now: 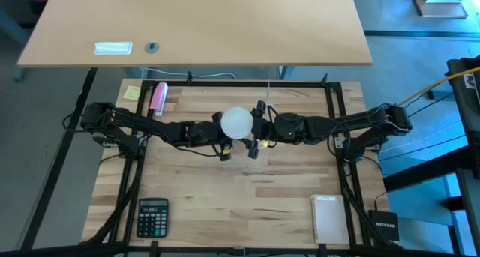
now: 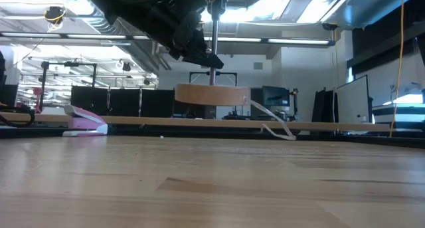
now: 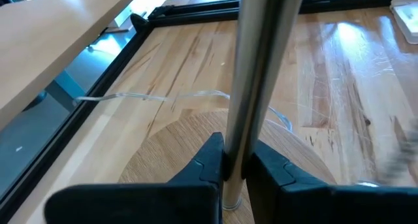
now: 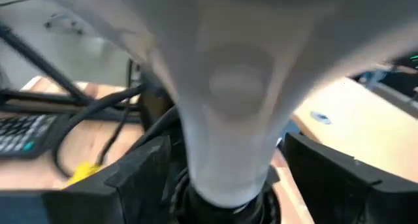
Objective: Screw lightbulb
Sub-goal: Insert the white lightbulb into the brown lamp
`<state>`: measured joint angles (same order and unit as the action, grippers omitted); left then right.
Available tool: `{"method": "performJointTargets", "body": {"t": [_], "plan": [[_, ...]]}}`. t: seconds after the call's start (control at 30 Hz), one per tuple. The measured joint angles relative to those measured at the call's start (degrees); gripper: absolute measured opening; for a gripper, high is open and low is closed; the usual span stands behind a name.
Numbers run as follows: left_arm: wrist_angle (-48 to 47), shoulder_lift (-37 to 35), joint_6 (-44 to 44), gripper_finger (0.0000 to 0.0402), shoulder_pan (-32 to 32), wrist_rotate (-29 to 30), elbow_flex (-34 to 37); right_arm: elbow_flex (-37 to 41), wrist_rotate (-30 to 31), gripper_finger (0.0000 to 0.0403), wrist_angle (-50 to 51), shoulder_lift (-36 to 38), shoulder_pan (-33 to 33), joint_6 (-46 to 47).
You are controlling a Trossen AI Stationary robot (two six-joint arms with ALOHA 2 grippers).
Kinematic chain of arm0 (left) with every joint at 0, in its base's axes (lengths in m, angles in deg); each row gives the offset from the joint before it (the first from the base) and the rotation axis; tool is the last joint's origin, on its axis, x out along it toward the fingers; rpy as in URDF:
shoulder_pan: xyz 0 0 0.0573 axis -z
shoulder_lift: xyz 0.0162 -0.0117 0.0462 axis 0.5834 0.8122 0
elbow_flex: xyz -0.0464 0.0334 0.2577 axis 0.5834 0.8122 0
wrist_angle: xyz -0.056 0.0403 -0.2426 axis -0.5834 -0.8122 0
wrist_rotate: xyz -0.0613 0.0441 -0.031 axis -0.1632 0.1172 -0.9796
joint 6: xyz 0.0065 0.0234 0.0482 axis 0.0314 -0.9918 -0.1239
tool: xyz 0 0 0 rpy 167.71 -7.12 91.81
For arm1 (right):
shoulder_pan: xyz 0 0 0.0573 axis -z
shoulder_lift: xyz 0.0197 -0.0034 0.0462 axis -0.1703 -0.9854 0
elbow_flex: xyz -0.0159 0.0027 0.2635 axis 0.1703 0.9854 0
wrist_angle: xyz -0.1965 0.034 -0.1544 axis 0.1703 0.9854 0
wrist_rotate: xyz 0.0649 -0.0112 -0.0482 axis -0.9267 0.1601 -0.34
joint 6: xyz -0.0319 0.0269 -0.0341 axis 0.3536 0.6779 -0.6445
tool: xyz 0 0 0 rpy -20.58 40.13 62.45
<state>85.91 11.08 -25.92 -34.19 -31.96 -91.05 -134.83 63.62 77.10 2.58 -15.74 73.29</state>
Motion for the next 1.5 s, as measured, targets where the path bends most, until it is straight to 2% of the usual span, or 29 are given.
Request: {"method": "performJointTargets", "body": {"t": [0.17, 0.3, 0.47, 0.7, 1.0, 1.17, 1.5], "plan": [[-0.18, 0.02, 0.08, 0.0026, -0.14, -0.23, 0.07, -0.09, -3.46, 0.0298, 5.64, 2.52, -0.04, 1.07], [0.11, 0.02, 1.09, 0.0026, -0.80, -0.91, 0.49, -0.09, -3.52, 0.0298, 9.54, 4.86, -0.04, 1.63], [0.94, 0.41, 4.30, 0.0026, -2.42, -4.90, 1.74, -0.13, -3.32, 0.0298, 15.45, 7.52, -0.04, 1.81], [4.27, 3.19, 4.73, 0.0026, -2.73, -5.03, 2.76, 0.09, -1.44, 0.0298, 23.53, 8.90, -0.04, 2.98], [12.48, 9.63, 4.51, 0.0026, -2.62, -6.70, 3.45, 9.58, -0.96, 0.0298, 16.86, 8.90, -0.04, 6.00], [21.06, 11.56, 4.68, 0.0026, -2.62, -7.89, 6.15, 14.25, -1.00, 0.0298, 11.21, 8.87, -0.04, 7.75], [19.14, 11.74, 5.46, 0.0049, -3.48, -7.78, 7.32, 17.44, -1.01, 0.0298, 6.24, 8.87, -0.04, 8.10]]}}
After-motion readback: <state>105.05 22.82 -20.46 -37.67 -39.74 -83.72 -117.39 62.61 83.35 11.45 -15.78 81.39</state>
